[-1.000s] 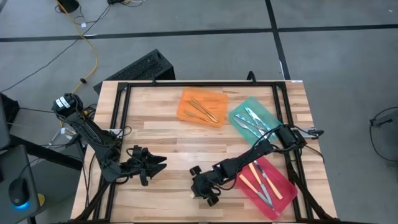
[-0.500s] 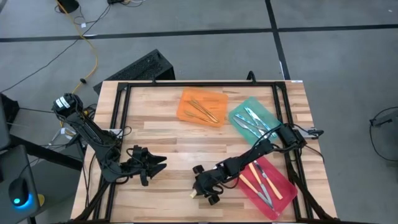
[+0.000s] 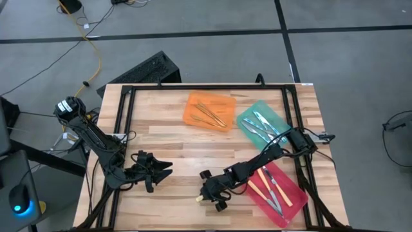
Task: Sort silverware by color (type)
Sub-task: Put the yellow knife into the red bin
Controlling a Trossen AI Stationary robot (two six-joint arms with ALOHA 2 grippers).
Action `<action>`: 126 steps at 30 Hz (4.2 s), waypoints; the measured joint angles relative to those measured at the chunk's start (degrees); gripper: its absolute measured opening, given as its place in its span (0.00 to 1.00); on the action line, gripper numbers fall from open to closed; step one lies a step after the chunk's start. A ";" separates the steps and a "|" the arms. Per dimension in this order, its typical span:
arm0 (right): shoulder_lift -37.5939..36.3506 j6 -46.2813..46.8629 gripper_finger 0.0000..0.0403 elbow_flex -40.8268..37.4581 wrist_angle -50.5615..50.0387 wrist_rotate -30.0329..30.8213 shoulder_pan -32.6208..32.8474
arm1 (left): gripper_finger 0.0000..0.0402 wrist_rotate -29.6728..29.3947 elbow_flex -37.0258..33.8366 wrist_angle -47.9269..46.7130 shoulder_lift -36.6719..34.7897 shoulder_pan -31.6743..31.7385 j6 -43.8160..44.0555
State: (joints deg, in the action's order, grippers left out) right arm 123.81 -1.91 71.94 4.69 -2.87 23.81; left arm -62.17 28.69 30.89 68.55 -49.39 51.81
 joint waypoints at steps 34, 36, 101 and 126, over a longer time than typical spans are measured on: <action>0.09 6.18 0.22 17.81 -9.95 0.00 -5.34 | 0.50 0.94 0.00 -0.15 -0.02 0.00 0.30; 0.09 5.27 0.22 20.34 -12.27 0.02 -5.76 | 0.50 1.75 0.00 -0.15 -0.02 0.00 0.16; -34.73 35.07 0.22 52.73 -94.36 41.98 -4.83 | 0.50 4.22 0.02 0.16 -0.02 0.00 -9.01; -43.87 116.37 0.22 6.12 -94.71 44.74 26.59 | 0.50 2.86 0.02 0.11 -0.04 0.00 -8.11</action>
State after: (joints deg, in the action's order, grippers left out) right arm 79.94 114.47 78.06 -90.02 41.86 50.40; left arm -59.31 28.71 31.00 68.51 -49.39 43.70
